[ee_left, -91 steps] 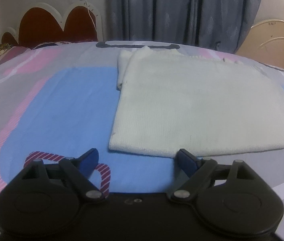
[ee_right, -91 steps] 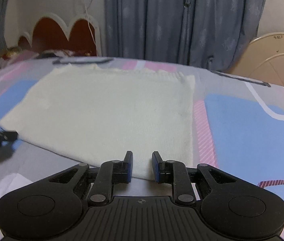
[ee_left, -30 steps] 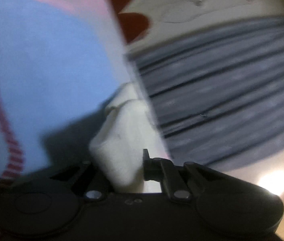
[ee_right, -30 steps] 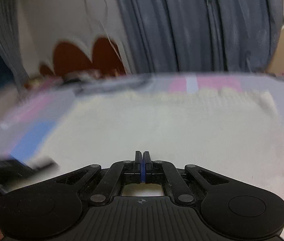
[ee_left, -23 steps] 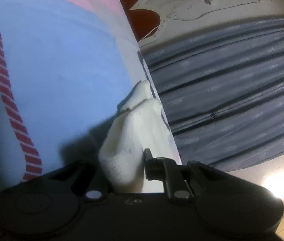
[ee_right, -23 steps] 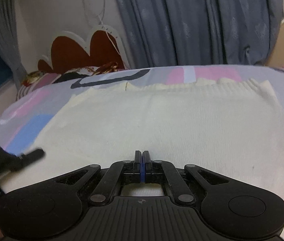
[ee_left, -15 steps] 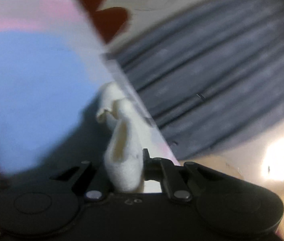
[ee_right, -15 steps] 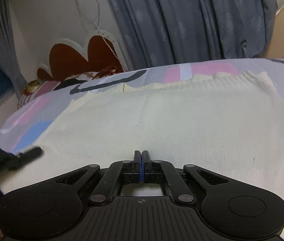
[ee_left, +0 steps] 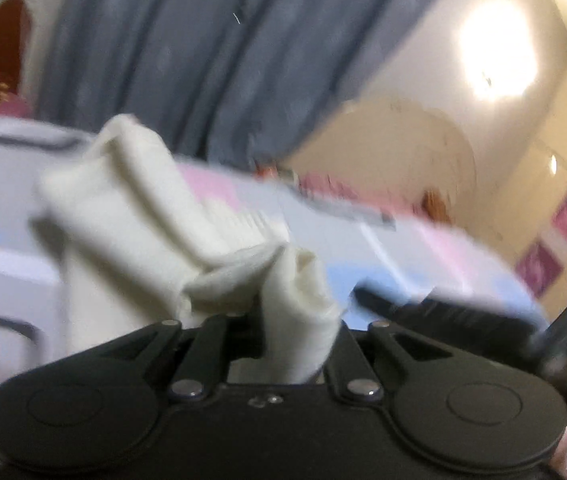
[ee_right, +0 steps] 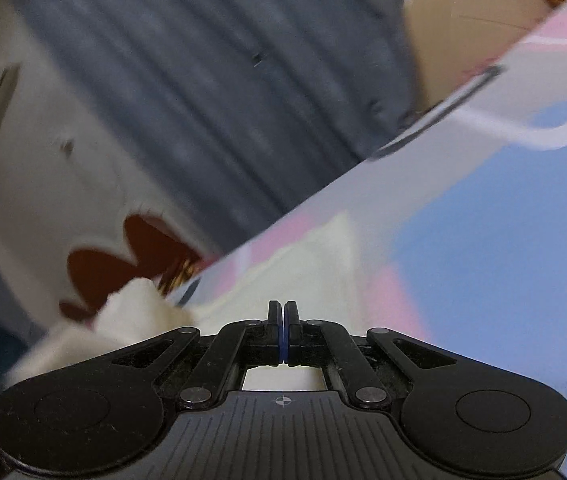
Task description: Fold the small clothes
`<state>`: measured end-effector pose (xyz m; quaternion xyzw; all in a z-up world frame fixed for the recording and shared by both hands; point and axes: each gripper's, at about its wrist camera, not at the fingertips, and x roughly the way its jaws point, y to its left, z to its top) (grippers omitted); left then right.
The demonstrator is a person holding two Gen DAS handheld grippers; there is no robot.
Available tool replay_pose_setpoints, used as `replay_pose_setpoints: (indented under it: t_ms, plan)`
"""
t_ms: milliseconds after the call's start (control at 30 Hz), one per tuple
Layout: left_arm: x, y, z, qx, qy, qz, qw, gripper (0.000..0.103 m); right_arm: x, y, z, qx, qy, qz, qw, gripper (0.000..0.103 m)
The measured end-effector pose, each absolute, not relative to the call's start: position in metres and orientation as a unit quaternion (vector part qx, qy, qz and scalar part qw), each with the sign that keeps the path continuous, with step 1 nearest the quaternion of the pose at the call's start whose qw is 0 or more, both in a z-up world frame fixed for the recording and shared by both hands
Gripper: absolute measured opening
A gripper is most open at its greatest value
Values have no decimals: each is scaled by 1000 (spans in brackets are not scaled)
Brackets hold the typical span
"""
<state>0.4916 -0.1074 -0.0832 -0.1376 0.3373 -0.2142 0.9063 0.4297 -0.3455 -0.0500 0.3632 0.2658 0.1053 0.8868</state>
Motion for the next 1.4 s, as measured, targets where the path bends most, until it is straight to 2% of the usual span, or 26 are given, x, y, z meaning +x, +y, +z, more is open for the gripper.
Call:
replay_pose_setpoints:
  t_ms: [33, 100, 167, 200, 233, 300, 400, 533, 833, 1000, 1100, 1133, 1200, 1300, 1400]
  plan:
    - [492, -124, -95, -120, 356, -221, 900, 22, 424, -357, -49, 360, 265, 104, 888, 0]
    - [486, -147, -106, -105, 374, -231, 892, 54, 413, -374, -46, 351, 266, 96, 893, 0]
    - [472, -149, -102, -120, 351, -256, 893, 70, 404, -386, -46, 347, 266, 85, 895, 5]
    - [467, -144, -98, -128, 347, -262, 891, 70, 400, -392, -46, 347, 264, 81, 896, 16]
    - [462, -139, -93, -134, 347, -265, 890, 70, 397, -394, -47, 348, 261, 79, 897, 33]
    - [457, -112, -84, -162, 323, -257, 896, 70, 391, -393, -48, 350, 258, 89, 896, 37]
    - [466, -68, -75, -184, 291, -207, 916, 70, 396, -380, -45, 339, 260, 124, 895, 37]
    - [498, -26, -84, -203, 299, -141, 922, 69, 414, -349, -50, 310, 275, 164, 895, 37]
    - [521, -11, -109, -195, 341, -113, 912, 68, 467, -314, -75, 252, 338, 199, 885, 37]
    - [511, 3, -120, -209, 337, -115, 911, 68, 480, -305, -78, 238, 353, 212, 880, 37]
    - [516, 2, -126, -217, 342, -120, 906, 67, 480, -294, -76, 216, 356, 211, 884, 18]
    - [516, 2, -124, -218, 340, -122, 907, 67, 479, -289, -74, 207, 352, 207, 889, 15]
    - [516, 0, -120, -212, 336, -130, 908, 67, 471, -283, -68, 180, 336, 202, 902, 14]
    - [520, -9, -112, -192, 332, -150, 911, 67, 452, -296, -57, 203, 310, 197, 908, 13]
    - [529, -25, -119, -160, 365, -164, 903, 67, 448, -309, -70, 223, 323, 183, 902, 13]
